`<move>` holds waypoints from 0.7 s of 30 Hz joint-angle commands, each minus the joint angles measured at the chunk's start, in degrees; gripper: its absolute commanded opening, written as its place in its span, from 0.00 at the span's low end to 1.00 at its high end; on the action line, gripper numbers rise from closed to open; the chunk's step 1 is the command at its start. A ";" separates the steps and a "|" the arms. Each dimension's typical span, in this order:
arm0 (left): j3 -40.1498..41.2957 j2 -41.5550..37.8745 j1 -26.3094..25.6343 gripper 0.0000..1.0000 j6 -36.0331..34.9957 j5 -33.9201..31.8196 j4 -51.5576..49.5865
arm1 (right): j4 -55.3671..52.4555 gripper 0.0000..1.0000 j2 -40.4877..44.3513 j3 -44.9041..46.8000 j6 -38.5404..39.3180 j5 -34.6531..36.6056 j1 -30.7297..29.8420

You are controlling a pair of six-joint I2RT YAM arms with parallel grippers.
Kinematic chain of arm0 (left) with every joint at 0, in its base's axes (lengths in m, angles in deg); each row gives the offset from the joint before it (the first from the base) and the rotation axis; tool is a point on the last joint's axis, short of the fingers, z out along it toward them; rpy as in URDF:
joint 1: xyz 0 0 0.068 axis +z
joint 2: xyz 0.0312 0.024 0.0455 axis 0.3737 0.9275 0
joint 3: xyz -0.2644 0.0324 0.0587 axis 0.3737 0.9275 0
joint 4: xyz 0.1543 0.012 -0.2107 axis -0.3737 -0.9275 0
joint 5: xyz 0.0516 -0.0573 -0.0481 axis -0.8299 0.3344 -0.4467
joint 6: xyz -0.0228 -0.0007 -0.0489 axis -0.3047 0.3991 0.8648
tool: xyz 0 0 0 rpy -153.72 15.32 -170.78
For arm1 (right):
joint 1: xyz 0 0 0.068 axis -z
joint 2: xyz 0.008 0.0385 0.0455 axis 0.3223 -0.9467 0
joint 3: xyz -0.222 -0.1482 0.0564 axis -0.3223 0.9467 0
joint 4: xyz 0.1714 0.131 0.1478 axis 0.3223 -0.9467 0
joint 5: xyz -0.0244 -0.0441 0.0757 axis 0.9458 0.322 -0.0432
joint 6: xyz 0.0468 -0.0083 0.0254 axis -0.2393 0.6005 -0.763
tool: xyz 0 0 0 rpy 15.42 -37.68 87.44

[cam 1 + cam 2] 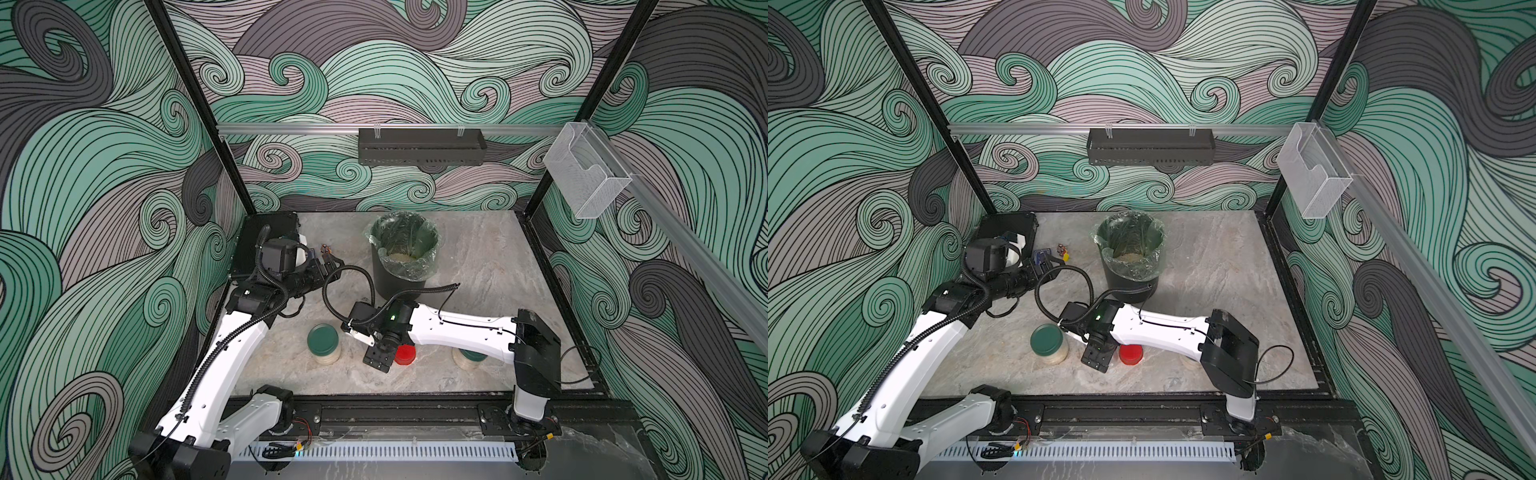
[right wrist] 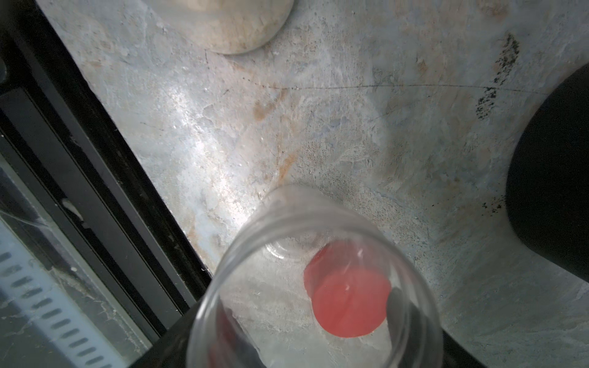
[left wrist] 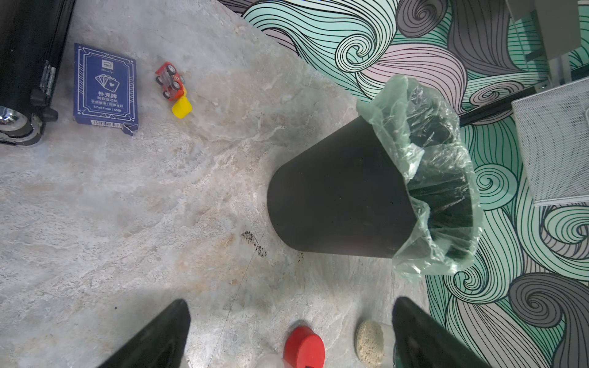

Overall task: Empty expired oatmeal from jars
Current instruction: Place the jar at the center of the board.

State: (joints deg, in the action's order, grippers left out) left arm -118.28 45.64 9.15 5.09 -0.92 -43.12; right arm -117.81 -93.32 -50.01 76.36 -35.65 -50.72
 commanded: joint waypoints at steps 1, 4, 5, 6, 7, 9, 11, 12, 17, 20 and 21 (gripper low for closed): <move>-0.11 -1.11 0.49 0.99 -0.24 0.92 0.36 | 0.39 0.87 0.63 -0.70 -0.11 0.73 0.08; 0.06 -1.28 0.50 0.99 -0.30 1.10 0.58 | 0.36 0.87 1.87 -0.67 -0.53 0.46 -0.01; 0.05 -1.35 0.51 0.99 -0.37 1.10 0.57 | 0.36 0.88 2.56 -0.69 -0.71 0.23 -0.01; 0.15 -1.37 0.49 0.99 -0.42 1.14 0.57 | 0.38 0.88 3.50 -0.76 -1.05 0.19 -0.01; 0.15 -1.46 0.49 0.99 -0.50 1.25 0.57 | 0.41 0.88 4.59 -0.85 -1.32 0.14 -0.01; 0.40 -1.59 0.54 0.99 -0.50 1.52 0.70 | 0.27 0.88 7.03 -1.01 -1.84 0.02 -0.06; 0.75 -1.66 0.49 0.99 -0.64 2.09 1.21 | -0.02 0.88 9.80 -1.39 -2.65 -0.26 -0.17; 1.02 -1.71 0.49 0.99 -0.84 2.69 1.69 | -0.16 0.88 11.50 -1.65 -3.09 -0.47 -0.26; 2.12 -1.63 0.49 0.99 0.11 5.33 3.76 | -0.17 0.87 19.26 -1.00 -5.91 1.91 -0.19; 2.50 -1.30 0.53 0.99 1.11 5.99 4.01 | 1.62 0.83 23.64 2.13 -8.21 5.49 2.25; 2.83 -1.10 0.45 0.99 1.42 6.41 4.43 | 3.23 0.81 25.11 4.03 -9.52 5.51 4.42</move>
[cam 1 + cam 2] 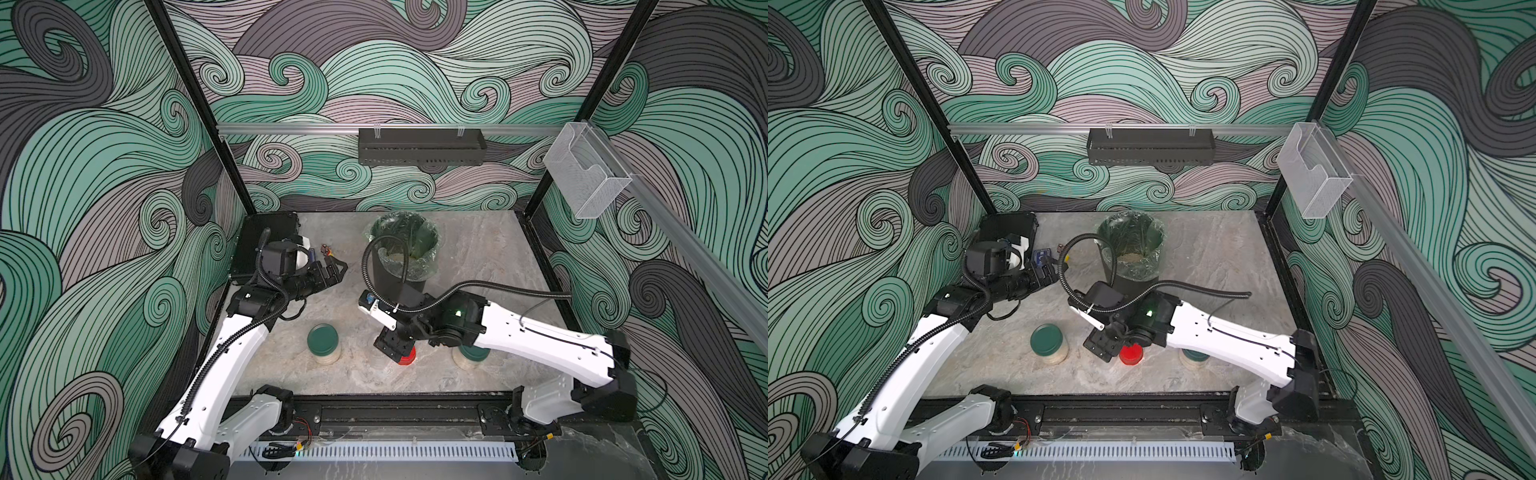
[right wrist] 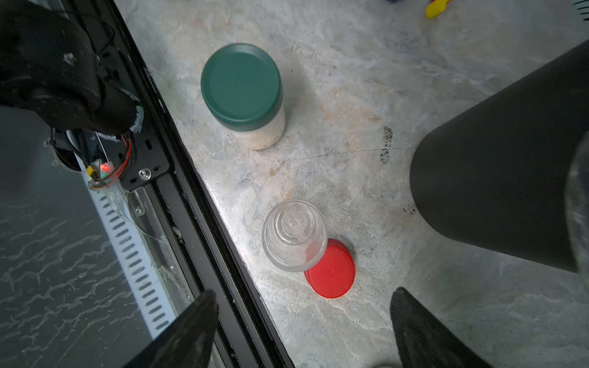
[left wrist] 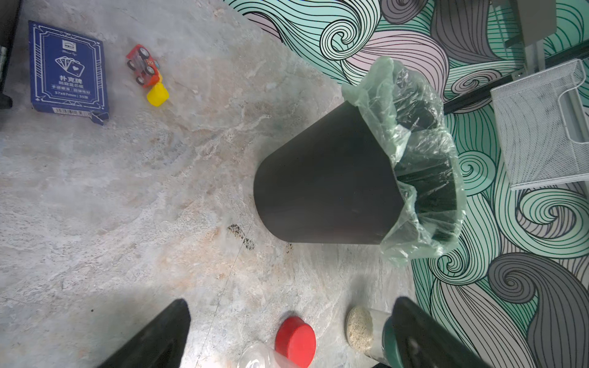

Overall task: Empty expired oatmeal from jars
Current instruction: Place the jar at the center of the board, then move the trash bin to the center of the board.

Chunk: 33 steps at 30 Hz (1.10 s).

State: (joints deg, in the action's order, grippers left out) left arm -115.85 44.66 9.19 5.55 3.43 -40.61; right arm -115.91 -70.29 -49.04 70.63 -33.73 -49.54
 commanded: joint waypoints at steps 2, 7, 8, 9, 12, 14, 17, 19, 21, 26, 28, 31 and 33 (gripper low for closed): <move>0.88 0.03 0.41 0.99 1.56 2.95 2.61 | 5.11 0.77 4.51 6.57 -6.05 1.81 7.91; 1.13 0.16 0.36 0.99 1.94 4.08 3.15 | 15.93 0.69 5.13 13.33 -8.97 -2.03 17.62; 1.15 0.21 0.36 0.98 2.02 4.13 3.12 | 17.47 0.68 4.57 13.98 -9.58 -2.69 18.77; 1.15 0.32 0.37 0.99 2.18 4.22 3.22 | 19.18 0.67 3.79 14.59 -10.20 -3.40 19.93; 1.24 0.67 0.40 0.99 2.48 4.86 3.41 | 22.58 0.64 1.27 15.08 -11.54 -4.78 21.93; 1.33 0.90 0.36 0.99 2.60 5.18 3.65 | 24.91 0.62 0.11 15.52 -12.43 -5.15 22.83; 1.33 1.19 0.36 0.99 2.64 5.43 3.85 | 28.27 0.62 -1.50 15.81 -13.51 -5.09 24.26; 1.25 1.46 0.36 0.99 2.64 5.60 3.97 | 29.55 0.61 -2.61 15.46 -14.11 -5.24 25.56; 1.39 1.62 0.37 0.99 2.82 5.86 4.20 | 31.91 0.61 -3.42 15.07 -14.46 -4.90 26.76; 1.85 2.14 0.30 0.99 3.30 6.67 4.86 | 34.01 0.61 -6.59 12.43 -14.69 -4.94 29.42; 2.02 2.38 0.28 0.99 3.33 6.94 5.00 | 34.21 0.61 -8.49 10.64 -14.69 -5.11 30.37; 2.12 2.69 0.24 0.99 3.35 7.36 5.13 | 34.56 0.61 -11.31 7.93 -14.98 -5.47 32.03; 2.20 2.86 0.20 0.99 3.35 7.51 5.09 | 34.91 0.62 -12.95 6.21 -15.59 -6.19 33.27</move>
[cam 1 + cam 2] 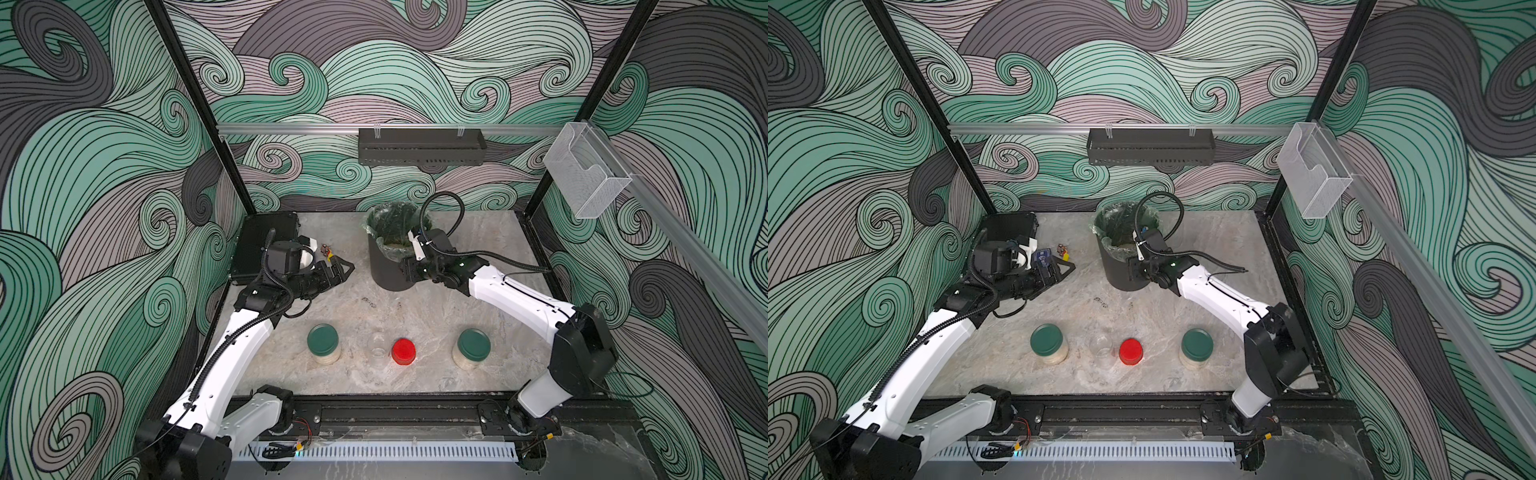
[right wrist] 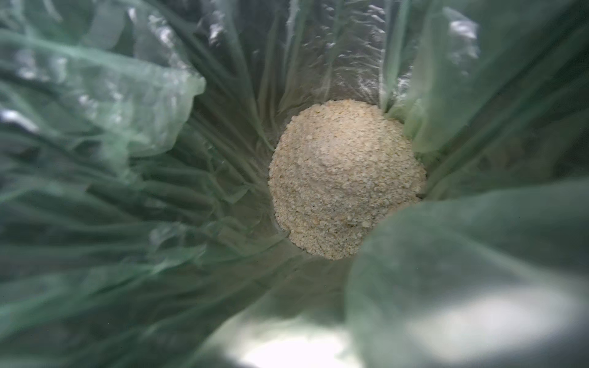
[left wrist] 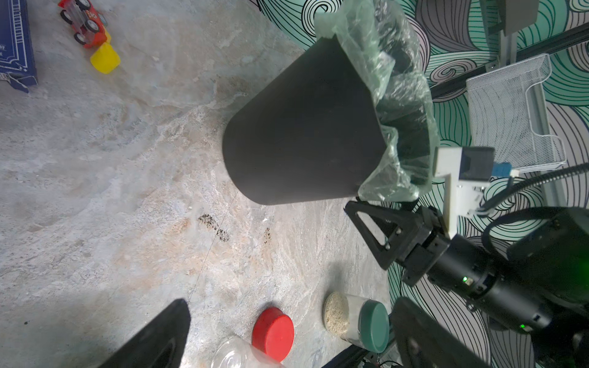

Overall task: Empty expired oatmeal from jars
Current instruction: Move the trash bin to the center of the board, then pick up the jar from the center of the board.

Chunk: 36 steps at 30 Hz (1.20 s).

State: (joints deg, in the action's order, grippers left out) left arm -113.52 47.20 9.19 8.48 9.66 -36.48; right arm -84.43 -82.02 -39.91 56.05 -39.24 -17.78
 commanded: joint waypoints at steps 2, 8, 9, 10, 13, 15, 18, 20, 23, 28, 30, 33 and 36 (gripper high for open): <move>0.04 0.35 0.15 0.99 0.33 1.28 0.93 | 3.61 0.62 -2.69 -4.64 -1.33 -0.97 2.58; 0.62 0.00 0.10 0.99 -0.36 1.31 0.82 | 2.40 0.67 -4.47 -8.05 -0.92 -2.09 4.15; 0.60 -0.07 0.02 0.99 -0.67 1.35 0.65 | 2.07 0.70 -3.66 -7.59 -0.51 -2.98 4.15; 0.52 -0.24 -0.03 0.99 -1.03 1.49 0.31 | 0.93 0.71 -2.29 -7.02 -0.46 -3.90 4.17; -0.03 -0.92 -0.72 0.99 -2.66 1.50 -1.69 | -6.87 0.75 4.30 -4.22 1.07 -4.53 3.56; 0.02 -1.58 -1.44 0.99 -3.23 1.16 -2.64 | -13.53 0.79 10.24 -1.20 2.86 -1.95 2.37; 0.61 -3.06 -3.15 0.99 -3.34 -0.17 -2.72 | -24.42 0.87 20.30 3.81 2.54 3.53 1.38; 0.96 -3.79 -5.01 0.99 -3.29 -1.48 -2.41 | -32.98 0.90 25.50 5.72 0.78 8.12 1.33; 0.79 -3.90 -8.78 0.99 -3.79 -3.58 -2.47 | -44.15 0.91 30.91 6.74 -3.05 11.16 1.18; 0.82 -3.01 -13.27 0.99 -4.42 -6.00 -2.33 | -56.17 0.93 31.75 5.87 -7.38 7.19 1.08; 1.37 -3.00 -13.95 0.98 -4.42 -6.23 -1.76 | -59.06 0.98 30.04 6.26 -8.65 5.57 1.05; 2.59 -3.29 -14.40 0.99 -3.90 -5.91 -0.45 | -61.28 0.98 28.90 7.81 -9.74 5.14 0.13; 3.94 -3.40 -14.58 0.99 -3.62 -4.94 1.10 | -61.77 0.98 29.29 9.77 -11.12 6.56 -0.62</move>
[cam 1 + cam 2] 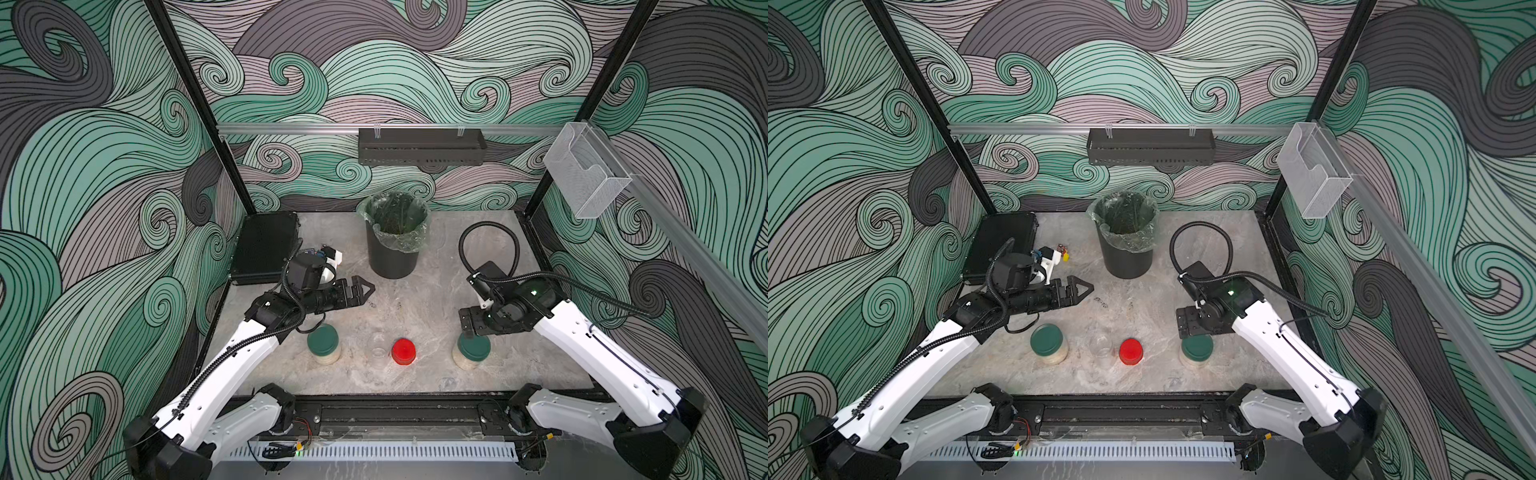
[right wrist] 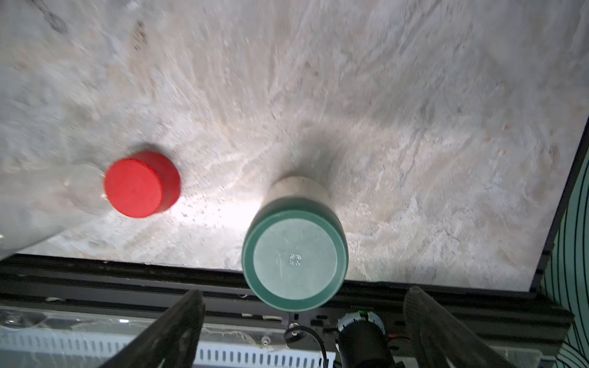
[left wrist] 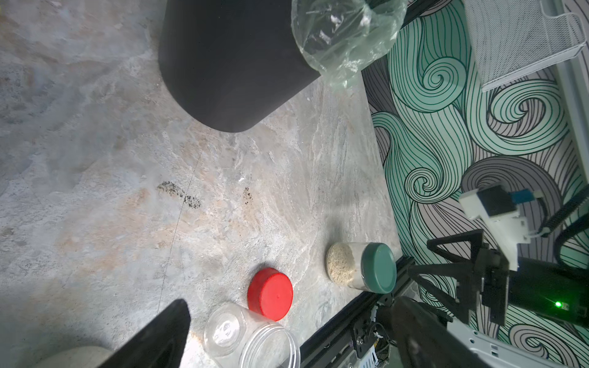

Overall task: Empty expired oatmeal from jars
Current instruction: Pick up the jar from the center of the board.

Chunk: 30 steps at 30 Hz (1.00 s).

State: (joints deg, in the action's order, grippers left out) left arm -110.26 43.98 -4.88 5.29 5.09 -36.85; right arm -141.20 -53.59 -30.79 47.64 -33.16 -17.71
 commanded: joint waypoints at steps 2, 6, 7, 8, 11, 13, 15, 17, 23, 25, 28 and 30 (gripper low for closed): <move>0.81 0.11 -0.51 0.98 -0.85 -0.25 1.46 | -4.01 0.98 0.74 1.92 -3.83 0.25 -0.96; 0.44 0.82 -0.55 0.99 -1.66 0.27 0.87 | -0.42 0.99 -1.12 4.63 -5.04 -1.65 -3.20; 0.54 0.91 -0.51 0.99 -1.66 0.40 1.01 | 0.14 0.99 -1.74 5.17 -5.05 -1.86 -3.29; 0.71 1.02 -0.52 0.99 -1.59 0.62 1.22 | 0.98 0.99 -2.20 5.66 -5.03 -1.89 -3.35; 1.01 1.04 -0.51 0.99 -1.44 0.80 1.84 | 3.43 0.99 -2.80 7.40 -5.23 -1.51 -3.30; 1.25 1.08 -0.50 0.99 -1.31 0.84 2.03 | 5.35 0.99 -3.20 8.55 -5.51 -1.93 -3.30; 1.26 1.17 -0.51 0.99 -1.31 0.80 2.11 | 7.09 0.99 -4.11 9.66 -5.76 -2.38 -3.32; 1.36 1.25 -0.53 0.99 -1.31 0.86 2.20 | 8.86 0.99 -5.43 10.57 -5.85 -2.67 -3.30; 1.33 1.52 -0.51 0.99 -1.22 1.11 2.18 | 14.57 0.99 -9.96 12.15 -5.81 -2.84 -3.21; 1.34 1.52 -0.55 0.99 -1.22 0.97 1.98 | 15.17 0.99 -11.32 12.01 -5.74 -2.51 -3.21; 1.43 1.52 -0.51 0.99 -1.31 0.62 1.81 | 15.74 0.97 -12.16 12.22 -5.40 -2.14 -3.30; 1.53 1.68 -0.51 0.99 -1.31 0.46 2.01 | 15.68 0.91 -11.90 12.56 -5.17 -1.20 -3.25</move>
State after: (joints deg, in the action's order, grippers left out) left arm -108.82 45.23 -5.19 4.83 5.34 -35.60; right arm -126.46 -65.70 -18.75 42.92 -35.61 -20.84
